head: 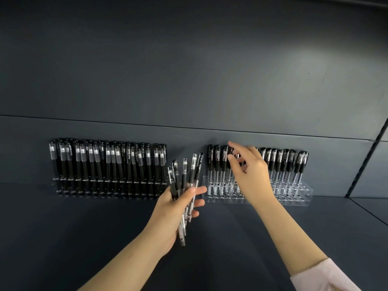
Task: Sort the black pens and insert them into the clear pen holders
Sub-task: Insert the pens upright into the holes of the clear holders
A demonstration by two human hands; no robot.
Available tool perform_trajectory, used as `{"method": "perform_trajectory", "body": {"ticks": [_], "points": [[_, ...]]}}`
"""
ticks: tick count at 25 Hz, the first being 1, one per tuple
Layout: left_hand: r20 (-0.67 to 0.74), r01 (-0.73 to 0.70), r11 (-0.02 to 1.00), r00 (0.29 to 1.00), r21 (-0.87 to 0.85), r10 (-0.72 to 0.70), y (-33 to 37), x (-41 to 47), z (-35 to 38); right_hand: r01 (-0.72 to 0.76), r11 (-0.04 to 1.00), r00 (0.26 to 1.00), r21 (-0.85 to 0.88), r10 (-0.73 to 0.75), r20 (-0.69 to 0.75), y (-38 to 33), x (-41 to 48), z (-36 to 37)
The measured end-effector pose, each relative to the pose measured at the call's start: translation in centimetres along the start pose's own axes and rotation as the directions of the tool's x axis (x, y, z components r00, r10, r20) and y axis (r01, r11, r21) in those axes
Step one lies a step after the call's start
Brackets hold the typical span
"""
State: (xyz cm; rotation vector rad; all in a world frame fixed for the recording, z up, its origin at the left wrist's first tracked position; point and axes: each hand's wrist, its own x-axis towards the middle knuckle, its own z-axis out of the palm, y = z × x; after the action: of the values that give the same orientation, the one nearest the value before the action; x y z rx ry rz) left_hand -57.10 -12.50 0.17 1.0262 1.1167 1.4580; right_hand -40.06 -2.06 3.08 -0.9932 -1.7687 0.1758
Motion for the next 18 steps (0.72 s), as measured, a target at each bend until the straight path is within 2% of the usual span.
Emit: {"method": "perform_trajectory", "body": {"ticks": [2, 4, 9, 11, 13, 14, 16, 18], "points": [[0.017, 0.005, 1.0, 1.0, -0.006, -0.005, 0.0, -0.1, 0.0, -0.147, 0.97, 0.983, 0.191, 0.123, 0.133, -1.3, 0.1, -0.4], [0.037, 0.016, 1.0, 0.999, -0.008, -0.015, -0.1, -0.2, 0.1, -0.289, 0.892, 0.936, 0.346, 0.188, 0.297, -2.4, -0.2, -0.6], [0.055, 0.025, 0.999, 0.998, -0.041, -0.023, -0.1, -0.2, 0.3, -0.457, 0.698, 0.879, 0.551, 0.259, 0.401, -3.2, -0.4, -0.5], [0.061, 0.031, 0.998, 0.998, -0.051, -0.028, -0.1, -0.2, 0.3, -0.487, 0.674, 0.861, 0.555, 0.265, 0.434, -3.2, -0.5, -0.3], [0.058, 0.046, 0.996, 0.997, -0.075, -0.041, -0.2, -0.2, 0.3, -0.462, 0.682, 0.882, 0.567, 0.287, 0.373, -3.1, -0.4, -0.2], [0.05, 0.058, 0.994, 0.997, -0.091, -0.053, -0.3, -0.1, 0.3, -0.428, 0.678, 0.904, 0.598, 0.31, 0.295, -3.0, -0.1, -0.4], [0.026, 0.084, 0.99, 0.996, -0.114, -0.081, -0.3, 0.0, 0.1, -0.313, 0.716, 0.934, 0.624, 0.352, 0.064, -2.9, 0.4, -1.2], [-0.002, 0.11, 0.99, 0.994, -0.085, -0.11, -0.3, 0.1, -0.1, -0.201, 0.836, 0.926, 0.512, 0.332, -0.18, -2.6, 0.7, -2.3]]}}
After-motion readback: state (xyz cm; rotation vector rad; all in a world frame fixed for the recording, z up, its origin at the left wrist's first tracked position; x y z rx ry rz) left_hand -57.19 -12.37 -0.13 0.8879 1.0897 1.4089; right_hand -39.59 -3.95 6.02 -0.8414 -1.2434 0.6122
